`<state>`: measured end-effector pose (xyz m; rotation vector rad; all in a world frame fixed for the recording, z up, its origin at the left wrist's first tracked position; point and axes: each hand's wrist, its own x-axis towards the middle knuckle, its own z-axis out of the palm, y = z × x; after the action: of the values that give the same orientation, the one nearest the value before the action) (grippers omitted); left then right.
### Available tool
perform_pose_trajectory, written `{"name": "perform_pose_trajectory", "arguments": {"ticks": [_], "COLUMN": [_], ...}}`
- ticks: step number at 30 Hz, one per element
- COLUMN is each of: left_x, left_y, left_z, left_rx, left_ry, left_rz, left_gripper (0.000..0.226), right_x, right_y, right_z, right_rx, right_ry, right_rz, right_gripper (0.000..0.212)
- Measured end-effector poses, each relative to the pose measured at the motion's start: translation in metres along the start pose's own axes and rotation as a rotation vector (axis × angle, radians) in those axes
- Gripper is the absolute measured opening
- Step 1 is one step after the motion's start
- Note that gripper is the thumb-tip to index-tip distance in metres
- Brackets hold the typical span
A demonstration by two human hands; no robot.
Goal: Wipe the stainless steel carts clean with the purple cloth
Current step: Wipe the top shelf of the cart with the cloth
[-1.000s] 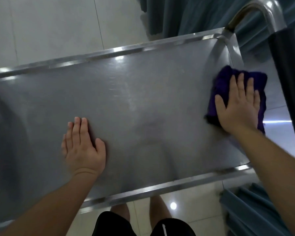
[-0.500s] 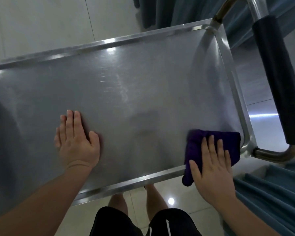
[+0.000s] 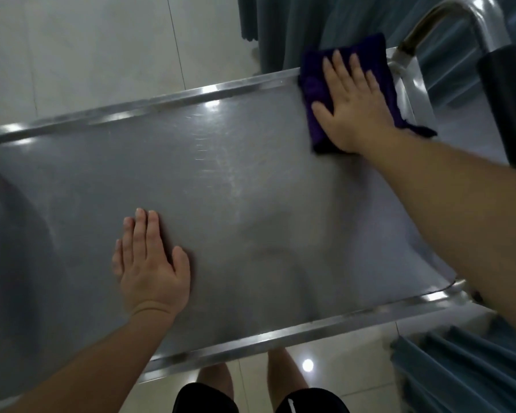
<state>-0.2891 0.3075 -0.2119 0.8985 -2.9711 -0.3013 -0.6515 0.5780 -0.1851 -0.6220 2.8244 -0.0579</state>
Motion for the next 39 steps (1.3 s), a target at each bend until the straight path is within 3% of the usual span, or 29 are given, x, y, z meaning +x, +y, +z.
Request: {"name": "perform_pose_trajectory", "arguments": {"ticks": [7, 19, 22, 28, 35, 39], "left_x": [-0.001, -0.002, -0.002, -0.001, 0.0, 0.0], "left_y": [0.003, 0.002, 0.003, -0.001, 0.0, 0.002], "left_z": [-0.003, -0.002, -0.002, 0.0, -0.003, -0.004], "left_rx": [0.005, -0.014, -0.021, -0.025, -0.024, -0.016], "left_ry": [0.0, -0.019, -0.02, -0.014, -0.032, -0.033], "left_rz": [-0.013, -0.02, -0.022, -0.024, -0.032, -0.037], "left_gripper": [0.077, 0.076, 0.076, 0.078, 0.077, 0.076], "right_x": [-0.001, -0.296, -0.328, -0.24, -0.054, 0.01], "right_y": [-0.015, -0.038, -0.042, -0.055, -0.113, -0.143], "right_z": [-0.003, 0.068, 0.075, 0.064, 0.027, 0.014], "right_rx": [0.055, -0.042, -0.089, -0.069, 0.019, 0.049], "right_ry": [0.032, -0.128, -0.174, -0.102, 0.01, 0.073], "right_rz": [0.043, -0.072, -0.096, -0.203, -0.104, -0.025], "right_gripper": [0.079, 0.075, 0.075, 0.076, 0.078, 0.079]}}
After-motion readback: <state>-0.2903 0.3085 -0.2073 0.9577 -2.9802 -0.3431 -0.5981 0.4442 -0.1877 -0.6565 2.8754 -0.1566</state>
